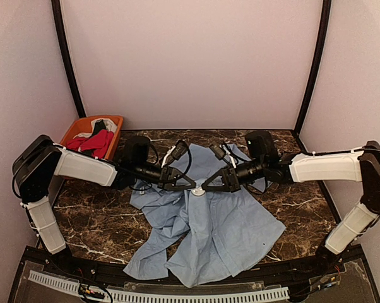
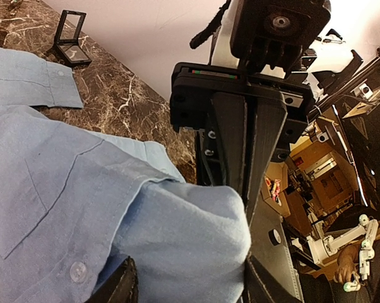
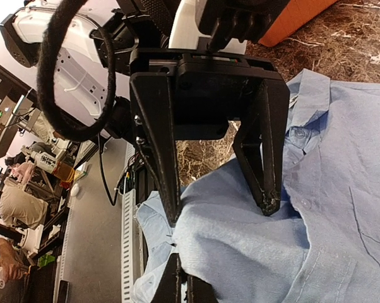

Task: Pin the brooch onto the clothing
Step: Close the brooch on the flattened clothing.

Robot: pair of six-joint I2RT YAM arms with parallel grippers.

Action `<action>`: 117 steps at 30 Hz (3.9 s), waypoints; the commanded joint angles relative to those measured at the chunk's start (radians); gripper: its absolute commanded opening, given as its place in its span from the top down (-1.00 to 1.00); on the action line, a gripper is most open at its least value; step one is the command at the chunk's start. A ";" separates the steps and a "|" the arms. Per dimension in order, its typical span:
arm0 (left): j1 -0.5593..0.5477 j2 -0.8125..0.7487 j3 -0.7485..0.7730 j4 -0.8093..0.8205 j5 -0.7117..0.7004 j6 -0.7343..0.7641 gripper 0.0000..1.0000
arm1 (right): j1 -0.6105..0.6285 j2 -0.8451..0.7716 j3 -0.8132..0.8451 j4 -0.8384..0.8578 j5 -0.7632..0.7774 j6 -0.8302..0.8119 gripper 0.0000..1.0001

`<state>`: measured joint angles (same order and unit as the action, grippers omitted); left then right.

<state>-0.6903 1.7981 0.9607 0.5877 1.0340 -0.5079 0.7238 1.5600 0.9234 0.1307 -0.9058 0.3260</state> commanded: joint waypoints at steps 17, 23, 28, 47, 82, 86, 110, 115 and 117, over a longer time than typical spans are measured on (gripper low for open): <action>-0.012 -0.049 0.059 -0.184 0.021 0.136 -0.10 | -0.016 0.062 0.073 -0.020 -0.114 0.008 1.00; -0.014 -0.048 0.065 -0.203 0.005 0.155 -0.09 | -0.016 0.055 0.082 -0.039 -0.120 0.001 1.00; -0.019 -0.051 0.088 -0.265 -0.020 0.197 -0.10 | -0.016 0.060 0.094 -0.066 -0.116 -0.005 1.00; -0.043 -0.070 0.182 -0.557 -0.095 0.407 -0.12 | -0.017 0.095 0.158 -0.205 -0.139 -0.048 1.00; -0.052 -0.044 0.244 -0.675 -0.268 0.396 0.30 | -0.005 0.049 0.165 -0.277 -0.090 -0.133 1.00; -0.051 -0.038 0.246 -0.671 -0.261 0.393 0.59 | 0.003 0.052 0.171 -0.294 -0.101 -0.153 1.00; -0.029 -0.050 0.173 -0.475 -0.191 0.293 0.99 | 0.007 0.013 0.095 -0.136 -0.216 -0.088 0.73; -0.020 -0.056 0.152 -0.431 -0.167 0.259 0.99 | 0.014 0.013 0.083 -0.134 -0.210 -0.102 0.65; -0.017 -0.059 0.142 -0.405 -0.155 0.244 0.99 | 0.017 0.011 0.079 -0.138 -0.187 -0.106 0.62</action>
<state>-0.7437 1.7626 1.1301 0.0940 0.9508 -0.2169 0.7021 1.6196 1.0199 -0.0410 -0.9840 0.2214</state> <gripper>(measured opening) 0.049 0.178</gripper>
